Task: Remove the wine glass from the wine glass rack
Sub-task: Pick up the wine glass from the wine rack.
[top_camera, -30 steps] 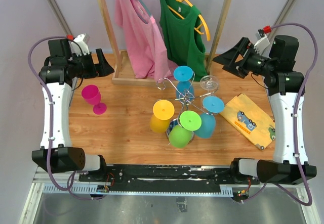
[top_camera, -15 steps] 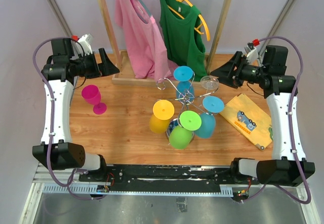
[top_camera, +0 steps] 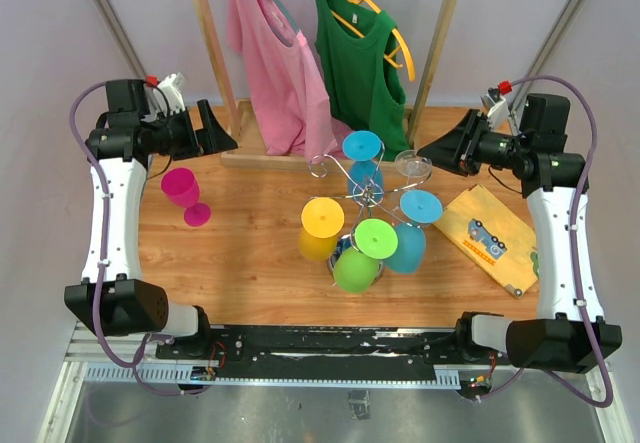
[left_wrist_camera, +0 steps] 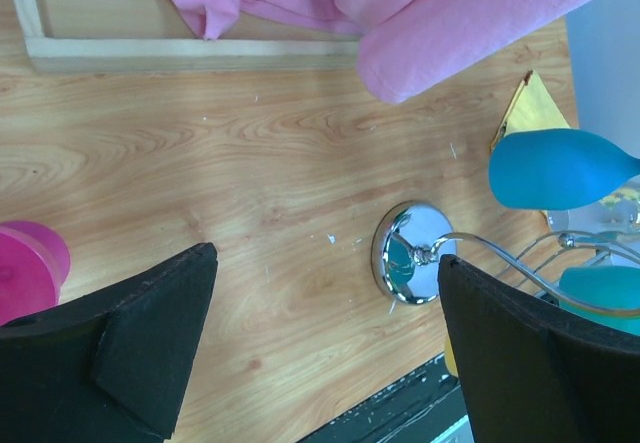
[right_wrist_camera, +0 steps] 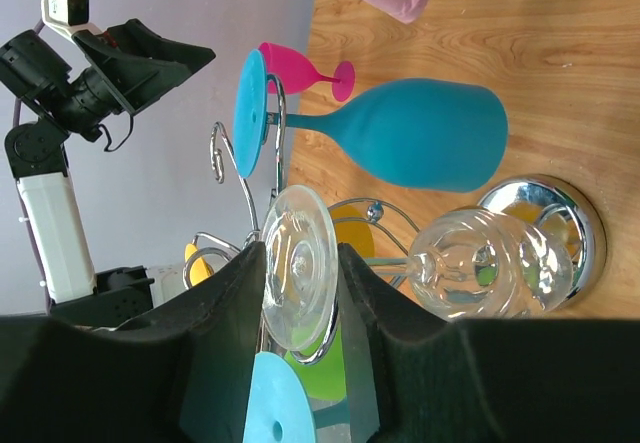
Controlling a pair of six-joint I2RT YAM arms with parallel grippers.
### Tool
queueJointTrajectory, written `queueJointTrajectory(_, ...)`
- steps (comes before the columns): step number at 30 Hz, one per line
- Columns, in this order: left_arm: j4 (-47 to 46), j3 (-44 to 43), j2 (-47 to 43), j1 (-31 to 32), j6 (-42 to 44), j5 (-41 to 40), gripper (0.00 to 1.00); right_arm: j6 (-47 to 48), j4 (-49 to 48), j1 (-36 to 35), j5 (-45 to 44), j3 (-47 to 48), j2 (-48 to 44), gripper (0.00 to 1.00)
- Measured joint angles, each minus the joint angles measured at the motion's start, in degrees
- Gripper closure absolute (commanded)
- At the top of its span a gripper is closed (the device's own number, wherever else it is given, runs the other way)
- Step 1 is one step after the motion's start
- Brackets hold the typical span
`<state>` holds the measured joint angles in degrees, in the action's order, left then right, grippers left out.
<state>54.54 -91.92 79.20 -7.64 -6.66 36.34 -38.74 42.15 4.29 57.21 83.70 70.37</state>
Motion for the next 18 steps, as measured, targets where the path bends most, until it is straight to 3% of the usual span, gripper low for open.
queueJointTrajectory(18, 0.04, 0.87, 0.0, 0.0, 0.04, 0.0, 0.04, 0.39, -0.24, 0.24, 1.01, -0.79, -0.09, 0.71)
